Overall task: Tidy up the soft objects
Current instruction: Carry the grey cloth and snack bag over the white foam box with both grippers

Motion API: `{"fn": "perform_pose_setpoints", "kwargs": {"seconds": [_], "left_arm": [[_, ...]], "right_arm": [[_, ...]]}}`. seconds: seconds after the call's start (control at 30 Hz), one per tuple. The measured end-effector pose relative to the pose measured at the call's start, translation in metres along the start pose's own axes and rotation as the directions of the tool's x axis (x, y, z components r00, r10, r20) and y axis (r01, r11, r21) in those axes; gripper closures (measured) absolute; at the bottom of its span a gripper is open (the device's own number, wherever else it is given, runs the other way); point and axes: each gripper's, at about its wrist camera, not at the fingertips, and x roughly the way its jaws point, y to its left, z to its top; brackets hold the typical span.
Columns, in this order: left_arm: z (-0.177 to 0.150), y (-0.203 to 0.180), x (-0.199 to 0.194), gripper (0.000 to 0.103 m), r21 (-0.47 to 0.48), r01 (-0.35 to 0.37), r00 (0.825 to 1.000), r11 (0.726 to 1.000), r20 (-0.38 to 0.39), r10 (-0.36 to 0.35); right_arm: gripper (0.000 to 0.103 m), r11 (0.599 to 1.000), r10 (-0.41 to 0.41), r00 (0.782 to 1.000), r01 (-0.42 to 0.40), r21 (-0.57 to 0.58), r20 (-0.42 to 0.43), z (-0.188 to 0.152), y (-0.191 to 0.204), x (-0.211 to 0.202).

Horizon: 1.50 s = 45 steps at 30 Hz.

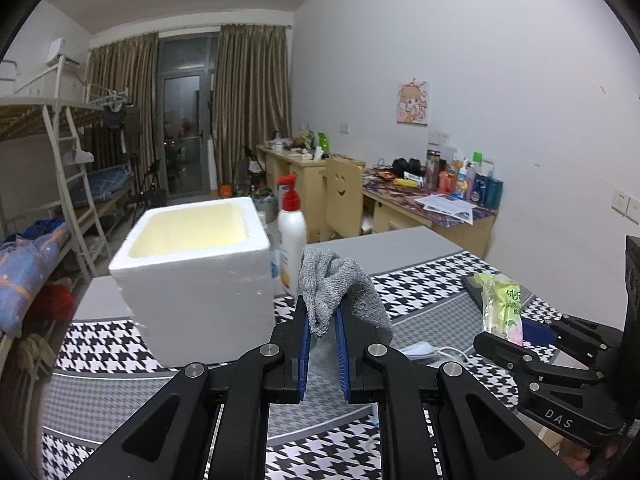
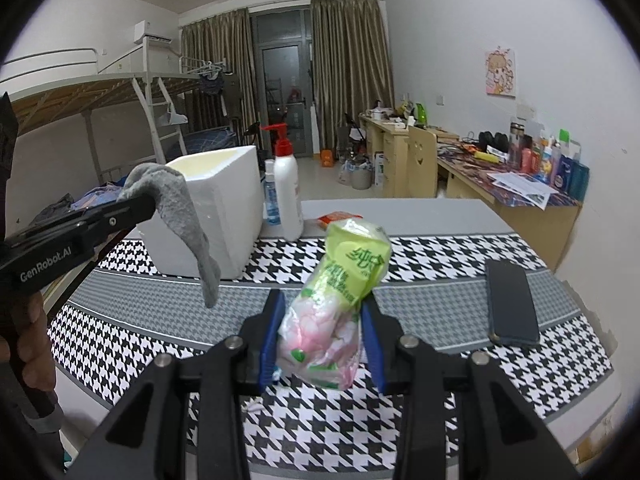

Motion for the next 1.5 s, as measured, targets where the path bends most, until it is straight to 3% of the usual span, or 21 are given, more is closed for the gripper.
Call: {"fn": "perform_pose_setpoints", "kwargs": {"seconds": [0.47,1.5], "left_arm": [[0.010,0.030,-0.004,0.090,-0.013,-0.077,0.997,0.997,0.026,0.077],[0.051,0.056,-0.022,0.090,-0.002,-0.162,0.976,0.987,0.146,0.161]], "right_arm": [[0.061,0.998,0.040,0.999,-0.040,-0.044,0.017,0.023,0.020,0.014],[0.061,0.983,0.121,0.990,-0.110,-0.150,0.071,0.077,0.064,0.019]]}}
